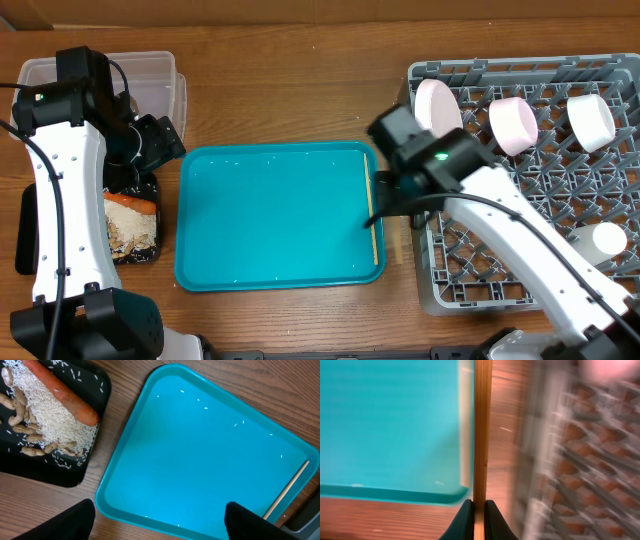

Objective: Sort waste into correct bins and load items into the dishwasher

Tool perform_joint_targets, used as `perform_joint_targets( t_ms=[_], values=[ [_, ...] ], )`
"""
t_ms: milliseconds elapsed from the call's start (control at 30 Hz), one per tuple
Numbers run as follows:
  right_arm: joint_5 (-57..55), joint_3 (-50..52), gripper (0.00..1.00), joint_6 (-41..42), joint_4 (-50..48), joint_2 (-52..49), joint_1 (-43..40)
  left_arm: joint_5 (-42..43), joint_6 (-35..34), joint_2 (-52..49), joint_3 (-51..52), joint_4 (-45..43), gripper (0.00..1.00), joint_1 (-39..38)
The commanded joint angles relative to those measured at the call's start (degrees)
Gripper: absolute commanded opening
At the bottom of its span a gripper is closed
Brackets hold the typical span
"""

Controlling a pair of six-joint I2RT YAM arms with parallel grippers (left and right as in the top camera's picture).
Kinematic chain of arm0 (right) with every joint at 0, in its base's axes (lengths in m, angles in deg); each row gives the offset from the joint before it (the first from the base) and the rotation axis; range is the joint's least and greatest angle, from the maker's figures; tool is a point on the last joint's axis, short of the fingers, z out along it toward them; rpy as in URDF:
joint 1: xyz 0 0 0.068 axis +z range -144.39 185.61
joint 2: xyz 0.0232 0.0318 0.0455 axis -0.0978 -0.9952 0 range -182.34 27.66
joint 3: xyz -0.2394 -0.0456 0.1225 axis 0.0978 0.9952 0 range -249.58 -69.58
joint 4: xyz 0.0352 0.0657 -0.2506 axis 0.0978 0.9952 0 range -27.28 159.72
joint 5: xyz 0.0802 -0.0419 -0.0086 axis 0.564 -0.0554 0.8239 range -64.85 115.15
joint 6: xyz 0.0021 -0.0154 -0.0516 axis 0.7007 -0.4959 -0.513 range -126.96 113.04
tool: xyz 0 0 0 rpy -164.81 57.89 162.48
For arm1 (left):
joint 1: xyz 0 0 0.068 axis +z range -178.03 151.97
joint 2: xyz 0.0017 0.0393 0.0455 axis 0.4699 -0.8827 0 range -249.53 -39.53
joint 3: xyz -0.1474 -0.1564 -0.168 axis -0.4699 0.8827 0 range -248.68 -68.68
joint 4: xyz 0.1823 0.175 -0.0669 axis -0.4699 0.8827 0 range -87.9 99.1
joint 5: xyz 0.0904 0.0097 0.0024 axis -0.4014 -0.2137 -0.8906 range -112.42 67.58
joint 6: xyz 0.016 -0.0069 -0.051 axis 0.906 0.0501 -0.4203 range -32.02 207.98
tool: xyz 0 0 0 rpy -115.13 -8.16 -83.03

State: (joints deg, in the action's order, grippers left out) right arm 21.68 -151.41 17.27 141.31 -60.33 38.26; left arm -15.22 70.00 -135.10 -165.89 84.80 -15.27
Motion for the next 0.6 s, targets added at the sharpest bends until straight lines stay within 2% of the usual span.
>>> perform_joint_targets(
  t_ms=[0,400,567],
  values=[
    [-7.54,0.92,0.06,-0.31,2.62,1.88,-1.42,-0.37,0.85,0.33,-0.28,-0.22,0.85,-0.09],
    [-8.09,9.57,0.06,-0.44,3.19,4.72,-7.98,-0.37,0.85,0.33,-0.28,-0.24,0.86,-0.09],
    [-4.44,11.39,0.06,-6.12,3.26,4.72,-8.68,-0.35,0.85,0.33,-0.28,-0.22,0.86,-0.09]
  ],
)
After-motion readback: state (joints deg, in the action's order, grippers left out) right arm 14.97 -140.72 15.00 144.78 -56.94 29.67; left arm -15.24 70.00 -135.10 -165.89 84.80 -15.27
